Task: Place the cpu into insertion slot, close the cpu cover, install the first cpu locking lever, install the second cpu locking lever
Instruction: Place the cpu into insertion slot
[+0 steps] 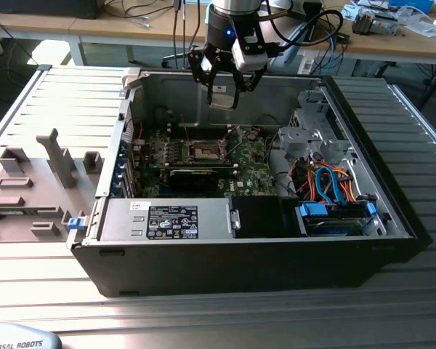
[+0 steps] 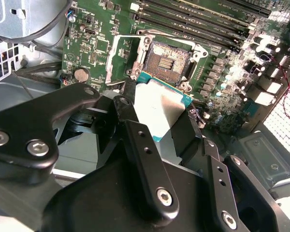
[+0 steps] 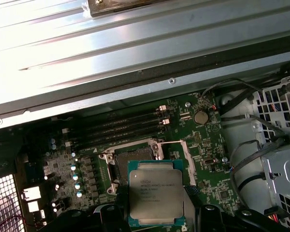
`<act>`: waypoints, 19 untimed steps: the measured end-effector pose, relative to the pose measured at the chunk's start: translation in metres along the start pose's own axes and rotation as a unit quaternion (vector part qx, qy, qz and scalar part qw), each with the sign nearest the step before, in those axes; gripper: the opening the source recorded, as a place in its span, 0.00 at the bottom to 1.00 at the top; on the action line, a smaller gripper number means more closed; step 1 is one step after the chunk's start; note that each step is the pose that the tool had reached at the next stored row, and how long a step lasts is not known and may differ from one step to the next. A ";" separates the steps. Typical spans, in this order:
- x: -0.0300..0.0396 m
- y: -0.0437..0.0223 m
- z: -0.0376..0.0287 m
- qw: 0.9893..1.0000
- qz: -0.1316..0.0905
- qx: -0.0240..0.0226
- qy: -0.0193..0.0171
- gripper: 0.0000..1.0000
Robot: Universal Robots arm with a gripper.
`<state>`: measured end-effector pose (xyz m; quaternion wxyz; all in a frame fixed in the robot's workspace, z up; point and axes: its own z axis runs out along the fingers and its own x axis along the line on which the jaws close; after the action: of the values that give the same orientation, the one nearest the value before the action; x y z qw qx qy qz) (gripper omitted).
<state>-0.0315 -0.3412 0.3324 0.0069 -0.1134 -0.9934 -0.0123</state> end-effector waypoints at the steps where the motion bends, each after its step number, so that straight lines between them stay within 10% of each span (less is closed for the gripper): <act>1: 0.0000 0.0000 0.0000 1.000 0.000 0.000 0.000 0.54; 19: 0.0000 0.0000 0.0000 1.000 0.005 0.000 0.000 0.54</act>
<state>-0.0315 -0.3412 0.3324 0.0068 -0.1184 -0.9929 -0.0122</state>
